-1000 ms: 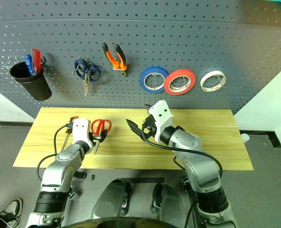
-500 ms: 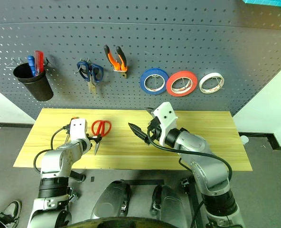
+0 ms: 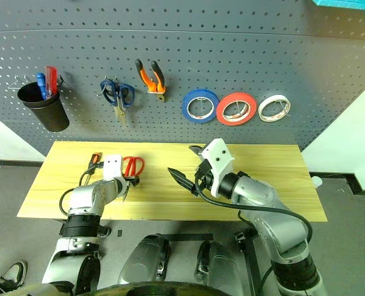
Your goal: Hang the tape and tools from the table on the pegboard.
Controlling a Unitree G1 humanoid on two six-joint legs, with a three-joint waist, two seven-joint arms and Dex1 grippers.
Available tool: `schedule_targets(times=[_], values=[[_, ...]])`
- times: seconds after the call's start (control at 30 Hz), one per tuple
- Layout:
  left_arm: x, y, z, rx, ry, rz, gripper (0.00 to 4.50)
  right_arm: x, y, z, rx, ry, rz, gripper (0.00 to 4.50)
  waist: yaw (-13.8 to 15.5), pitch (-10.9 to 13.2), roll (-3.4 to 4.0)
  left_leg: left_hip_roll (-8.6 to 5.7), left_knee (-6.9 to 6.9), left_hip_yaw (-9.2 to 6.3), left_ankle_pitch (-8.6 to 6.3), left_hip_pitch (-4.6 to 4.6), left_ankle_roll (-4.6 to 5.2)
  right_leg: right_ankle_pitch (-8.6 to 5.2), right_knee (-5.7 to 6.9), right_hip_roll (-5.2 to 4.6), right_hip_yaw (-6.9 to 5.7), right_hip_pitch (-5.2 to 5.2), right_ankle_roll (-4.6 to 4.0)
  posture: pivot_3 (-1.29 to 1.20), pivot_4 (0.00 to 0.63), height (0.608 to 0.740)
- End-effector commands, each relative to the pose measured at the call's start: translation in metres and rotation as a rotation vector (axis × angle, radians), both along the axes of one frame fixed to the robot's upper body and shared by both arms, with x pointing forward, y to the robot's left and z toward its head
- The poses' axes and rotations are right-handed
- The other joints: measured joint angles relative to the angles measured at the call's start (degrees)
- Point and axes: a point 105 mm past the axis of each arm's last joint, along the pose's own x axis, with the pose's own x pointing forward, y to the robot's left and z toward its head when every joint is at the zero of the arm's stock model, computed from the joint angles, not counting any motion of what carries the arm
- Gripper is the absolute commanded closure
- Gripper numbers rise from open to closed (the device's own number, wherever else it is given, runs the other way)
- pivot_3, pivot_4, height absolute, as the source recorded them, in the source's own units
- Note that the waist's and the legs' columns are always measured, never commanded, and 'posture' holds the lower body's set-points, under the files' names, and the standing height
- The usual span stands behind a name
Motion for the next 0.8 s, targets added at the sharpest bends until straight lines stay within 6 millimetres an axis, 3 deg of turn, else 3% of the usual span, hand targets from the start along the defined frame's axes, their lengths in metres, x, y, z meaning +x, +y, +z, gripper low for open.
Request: schedule_targets(times=[0.03,0.27,0.8], values=[[0.009,0.002,0.006,0.038,-0.03,-0.011,0.0,-0.007,0.004,0.011,0.016,-0.041,0.025,0.01,0.01,0.0,0.0,0.0,0.0,0.0,0.0,0.05,0.0,0.0,0.0,0.0,0.0,0.05,0.0,0.28,0.123,0.676],[0.009,0.013,-0.002,0.104,0.004,0.007,0.0,-0.008,0.004,0.012,0.018,-0.041,0.008,0.01,-0.16,0.01,0.01,0.02,-0.03,-0.01,-0.01,0.56,0.0,-0.03,-0.06,-0.09,0.0,0.57,0.01,0.28,0.132,0.676],[0.016,0.011,-0.014,0.094,0.048,-0.032,0.0,-0.008,0.001,0.013,0.015,-0.042,-0.021,0.01,-0.31,0.01,0.02,0.03,-0.04,-0.01,-0.01,0.65,0.0,-0.04,-0.06,-0.11,0.0,0.65,0.01,0.26,0.142,0.676]])
